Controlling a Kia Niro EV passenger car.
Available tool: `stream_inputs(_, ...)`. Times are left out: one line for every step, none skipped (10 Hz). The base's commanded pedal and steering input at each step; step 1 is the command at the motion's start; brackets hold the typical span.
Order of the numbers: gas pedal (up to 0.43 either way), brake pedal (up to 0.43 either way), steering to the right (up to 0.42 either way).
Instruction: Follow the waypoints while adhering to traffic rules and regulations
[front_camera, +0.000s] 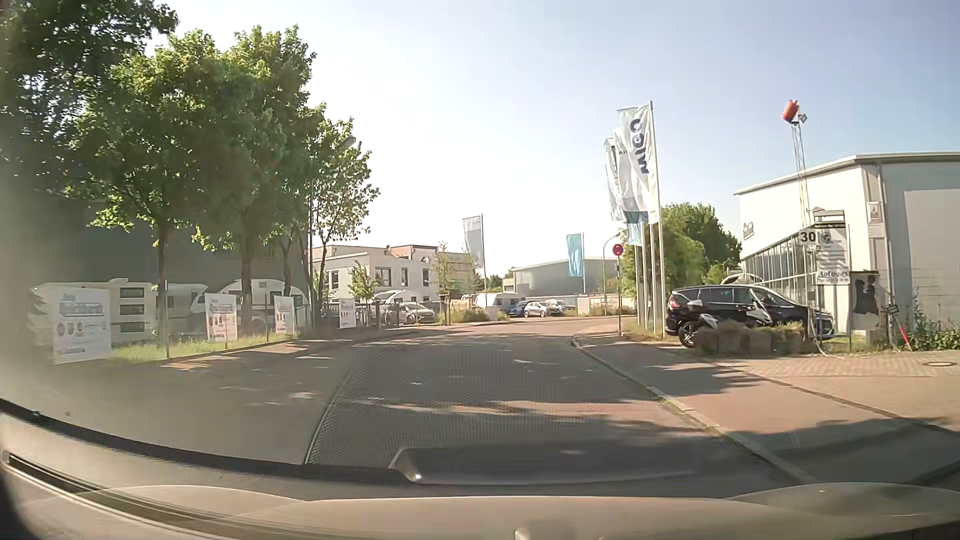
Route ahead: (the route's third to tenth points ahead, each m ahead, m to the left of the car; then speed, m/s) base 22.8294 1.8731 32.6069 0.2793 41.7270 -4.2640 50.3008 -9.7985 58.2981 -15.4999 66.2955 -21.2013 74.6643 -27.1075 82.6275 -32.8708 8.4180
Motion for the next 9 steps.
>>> stream_inputs(0.0, 0.0, -0.009)
stream_inputs(0.0, 0.0, -0.009)
stream_inputs(0.0, 0.0, -0.008)
stream_inputs(0.0, 0.0, -0.007)
stream_inputs(0.0, 0.0, -0.006)
stream_inputs(0.0, 0.0, -0.003)
stream_inputs(0.008, 0.0, 0.001)
stream_inputs(0.008, 0.0, 0.003)
stream_inputs(0.02, 0.0, 0.005)
